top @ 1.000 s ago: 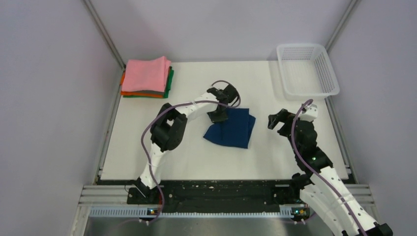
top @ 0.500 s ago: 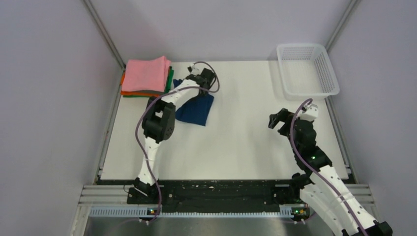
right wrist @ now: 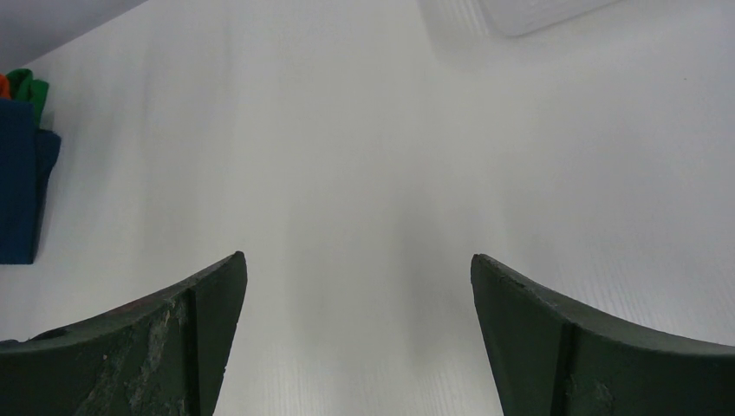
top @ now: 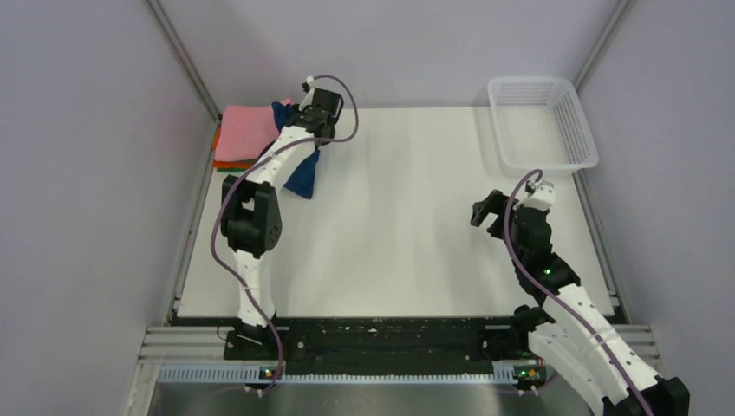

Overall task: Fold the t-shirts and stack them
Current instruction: Put the neatly folded tshirt into the corner of the board with the left arm

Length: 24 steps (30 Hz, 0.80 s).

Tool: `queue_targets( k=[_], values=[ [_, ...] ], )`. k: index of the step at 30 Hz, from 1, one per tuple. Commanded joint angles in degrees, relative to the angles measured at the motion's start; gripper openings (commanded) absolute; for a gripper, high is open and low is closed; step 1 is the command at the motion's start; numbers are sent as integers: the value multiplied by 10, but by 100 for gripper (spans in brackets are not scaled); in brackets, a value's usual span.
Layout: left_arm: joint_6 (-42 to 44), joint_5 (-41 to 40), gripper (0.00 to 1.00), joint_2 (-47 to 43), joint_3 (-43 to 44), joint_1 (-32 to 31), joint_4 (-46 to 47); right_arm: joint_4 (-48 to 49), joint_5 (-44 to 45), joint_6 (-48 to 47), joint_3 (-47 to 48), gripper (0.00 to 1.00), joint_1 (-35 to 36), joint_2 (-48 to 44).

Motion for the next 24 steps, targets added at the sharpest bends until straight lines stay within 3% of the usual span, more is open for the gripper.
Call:
queue_targets(
  k=[1,14,24],
  values=[
    [31,27,0,-77,33,11,35,24,0,-8,14,99,-3,4],
    [47,130,0,-147,104,61,17,20,-5,-7,15,99,-3,10],
    [53,226,0,-106,135,110,22,22,-2,-8,16,99,-3,33]
  ],
)
